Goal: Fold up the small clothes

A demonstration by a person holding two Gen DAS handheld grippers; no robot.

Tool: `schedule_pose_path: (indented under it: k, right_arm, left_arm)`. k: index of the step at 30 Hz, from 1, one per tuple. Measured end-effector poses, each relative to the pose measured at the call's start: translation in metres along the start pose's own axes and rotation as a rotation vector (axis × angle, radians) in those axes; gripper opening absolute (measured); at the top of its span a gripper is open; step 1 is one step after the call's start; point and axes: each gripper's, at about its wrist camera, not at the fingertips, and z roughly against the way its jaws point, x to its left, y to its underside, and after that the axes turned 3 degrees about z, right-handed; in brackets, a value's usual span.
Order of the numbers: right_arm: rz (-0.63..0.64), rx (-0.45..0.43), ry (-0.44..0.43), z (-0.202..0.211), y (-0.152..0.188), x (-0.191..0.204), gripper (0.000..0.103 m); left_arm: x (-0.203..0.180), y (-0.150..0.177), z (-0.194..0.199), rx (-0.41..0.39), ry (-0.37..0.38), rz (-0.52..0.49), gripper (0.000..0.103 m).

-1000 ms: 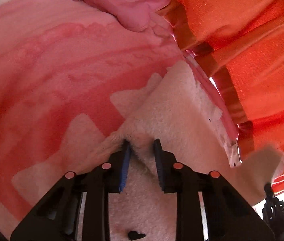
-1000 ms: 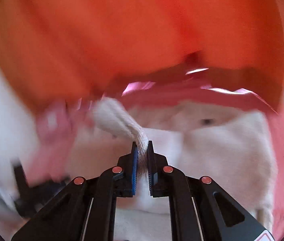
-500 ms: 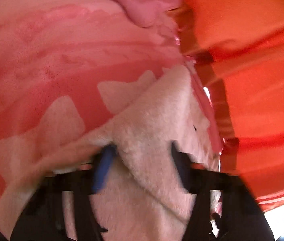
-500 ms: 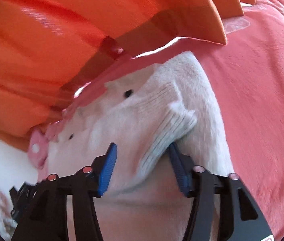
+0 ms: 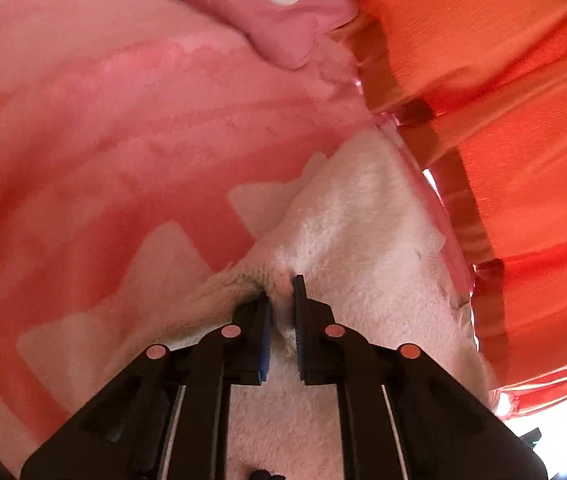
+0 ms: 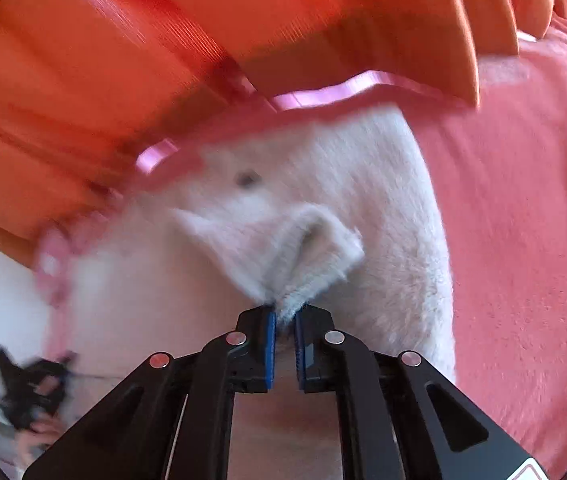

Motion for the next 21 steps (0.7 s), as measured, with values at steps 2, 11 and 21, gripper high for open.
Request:
schedule_pose_path:
  k: [2, 11, 21]
  right_arm:
    - [0.038, -0.062, -0.007, 0.014, -0.004, 0.009, 0.007]
    - [-0.008, 0.021, 0.066, 0.071, 0.045, -0.027, 0.025]
    - [-0.046, 0.271, 0.074, 0.177, 0.211, -0.06, 0.051]
  left_arm:
    - [-0.003, 0.0, 0.0, -0.003, -0.007, -0.018, 0.009]
    - [0.005, 0.012, 0.055, 0.037, 0.021, -0.214, 0.069]
    - [0.102, 0.092, 0.124, 0.332, -0.014, -0.217, 0.084]
